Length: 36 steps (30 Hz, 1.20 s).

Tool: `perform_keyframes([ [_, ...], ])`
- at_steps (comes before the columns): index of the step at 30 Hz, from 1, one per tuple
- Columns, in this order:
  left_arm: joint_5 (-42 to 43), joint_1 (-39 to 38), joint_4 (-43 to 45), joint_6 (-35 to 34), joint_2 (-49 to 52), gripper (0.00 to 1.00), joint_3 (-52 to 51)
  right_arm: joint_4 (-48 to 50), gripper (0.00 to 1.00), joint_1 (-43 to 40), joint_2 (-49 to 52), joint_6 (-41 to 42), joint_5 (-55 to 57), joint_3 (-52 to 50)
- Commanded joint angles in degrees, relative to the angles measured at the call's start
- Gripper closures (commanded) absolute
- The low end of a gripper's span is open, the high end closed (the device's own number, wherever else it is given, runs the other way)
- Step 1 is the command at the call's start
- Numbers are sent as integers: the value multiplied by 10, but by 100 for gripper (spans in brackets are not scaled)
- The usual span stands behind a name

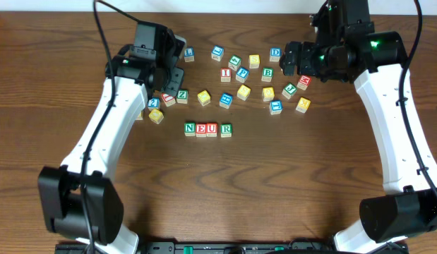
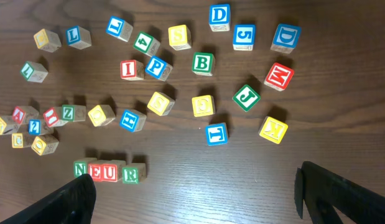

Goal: Spell out NEURIPS
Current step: 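Position the left gripper over the red I block, then lower the left gripper onto the red I block and grasp it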

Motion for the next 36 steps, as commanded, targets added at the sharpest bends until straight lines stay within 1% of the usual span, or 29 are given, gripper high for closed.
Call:
perform_keyframes([
  [1, 8, 5, -3, 46, 19, 57, 16, -1, 1, 9, 3, -1, -3, -2],
  [6, 8, 4, -5, 46, 23, 58, 13, -11, 1, 9, 3, -1, -3, -2],
  [10, 8, 4, -4, 68, 23, 57, 9, -13, 1, 9, 3, -1, -3, -2],
  [14, 8, 5, -1, 73, 32, 57, 8, -15, 1, 9, 3, -1, 2, -2],
  [22, 7, 8, 1, 160, 87, 57, 8, -23, 1, 9, 3, -1, 2, -2],
  [25, 7, 18, 5, 166, 111, 54, 8, -24, 1, 9, 3, -1, 2, -2],
  [31, 8, 48, 19, 177, 156, 54, 8, -24, 1, 9, 3, -1, 2, -2],
  [36, 17, 55, 27, 206, 166, 54, 8, -23, 1, 9, 3, -1, 2, -2],
])
